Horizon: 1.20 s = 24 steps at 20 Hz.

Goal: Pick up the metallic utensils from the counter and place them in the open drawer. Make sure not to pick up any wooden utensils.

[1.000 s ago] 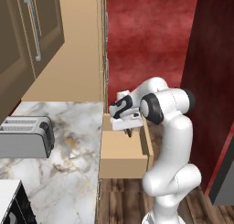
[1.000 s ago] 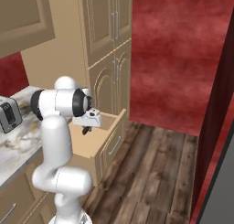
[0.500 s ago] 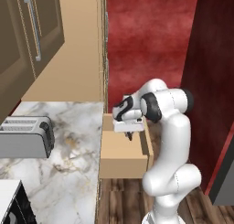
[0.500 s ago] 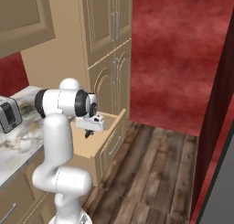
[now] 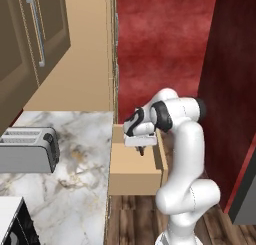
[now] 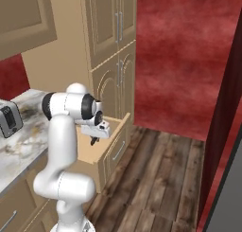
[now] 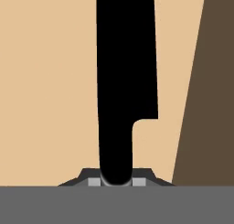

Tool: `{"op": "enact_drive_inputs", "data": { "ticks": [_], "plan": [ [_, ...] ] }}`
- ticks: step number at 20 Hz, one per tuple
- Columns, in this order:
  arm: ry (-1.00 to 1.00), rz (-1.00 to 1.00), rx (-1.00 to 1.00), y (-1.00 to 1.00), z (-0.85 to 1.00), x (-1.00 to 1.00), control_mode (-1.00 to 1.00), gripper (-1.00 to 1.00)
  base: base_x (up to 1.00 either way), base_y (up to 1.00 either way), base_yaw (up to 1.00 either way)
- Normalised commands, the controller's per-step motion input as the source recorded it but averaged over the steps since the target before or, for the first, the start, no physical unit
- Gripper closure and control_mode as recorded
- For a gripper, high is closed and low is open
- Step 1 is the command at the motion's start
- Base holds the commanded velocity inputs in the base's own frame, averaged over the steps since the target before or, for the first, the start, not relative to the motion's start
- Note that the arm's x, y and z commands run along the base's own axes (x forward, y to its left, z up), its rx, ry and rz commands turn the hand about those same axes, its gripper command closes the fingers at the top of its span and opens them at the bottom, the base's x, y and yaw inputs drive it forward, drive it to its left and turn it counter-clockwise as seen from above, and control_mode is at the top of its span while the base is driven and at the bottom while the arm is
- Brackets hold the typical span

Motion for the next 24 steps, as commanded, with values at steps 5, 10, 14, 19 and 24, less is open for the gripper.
{"op": "enact_drive_inputs", "data": {
  "ticks": [5, 10, 14, 19, 24],
  "plan": [
    [0.0, -0.04, 0.0, 0.0, -0.27, 0.5, -1.0, 1.0, 0.0, 0.0, 0.0],
    [0.0, -0.04, 0.0, 0.0, -0.46, 0.35, -1.0, 1.0, 0.0, 0.0, 0.0],
    [0.0, -0.04, 0.0, 0.0, -0.44, 0.06, -1.0, 1.0, 0.0, 0.0, 0.0],
    [0.0, -0.05, 0.0, 0.0, -0.5, 0.09, -1.0, 1.0, 0.0, 0.0, 0.0],
    [0.02, -0.04, 0.0, 0.0, -0.43, 0.0, -1.0, 1.0, 0.0, 0.0, 0.0]
  ]
}}
